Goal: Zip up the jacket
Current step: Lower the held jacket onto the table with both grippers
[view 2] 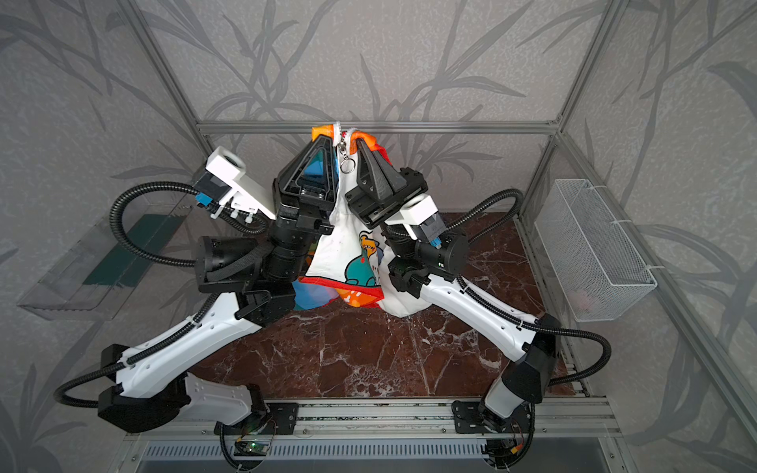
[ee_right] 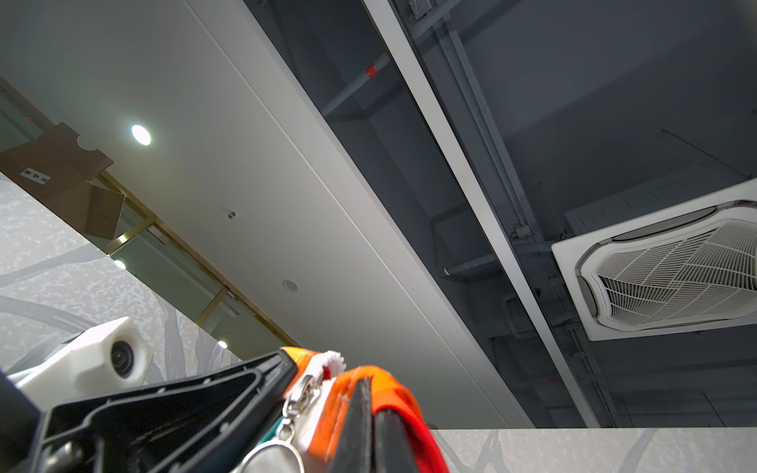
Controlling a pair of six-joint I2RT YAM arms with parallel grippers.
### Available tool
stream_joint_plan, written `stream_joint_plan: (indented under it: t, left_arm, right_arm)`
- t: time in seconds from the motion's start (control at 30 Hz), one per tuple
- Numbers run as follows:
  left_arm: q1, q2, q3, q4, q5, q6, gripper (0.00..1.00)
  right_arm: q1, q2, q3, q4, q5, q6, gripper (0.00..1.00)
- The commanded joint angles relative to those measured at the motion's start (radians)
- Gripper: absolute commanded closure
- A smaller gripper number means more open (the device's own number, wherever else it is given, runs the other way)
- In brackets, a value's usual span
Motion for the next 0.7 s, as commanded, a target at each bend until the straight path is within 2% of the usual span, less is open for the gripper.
stream_joint_plan:
  t: [0.0, 0.3, 0.67]
  left_arm:
    - [-0.007, 0.014, -0.006, 0.035, 0.005, 0.04, 1.0]
    - [-0.011, 0.037, 0.003, 0.041, 0.001, 0.066, 1.0]
    - [-0.023, 0.027, -0.003, 0.091, 0.005, 0.034, 1.0]
  right_arm:
    - [0.022, 0.006, 0.052, 0.062, 0.019, -0.011, 1.0]
    - [0.037, 0.027, 0.091, 0.062, 0.027, -0.022, 1.0]
    - [0.037, 0.038, 0.091, 0.062, 0.05, -0.05, 1.0]
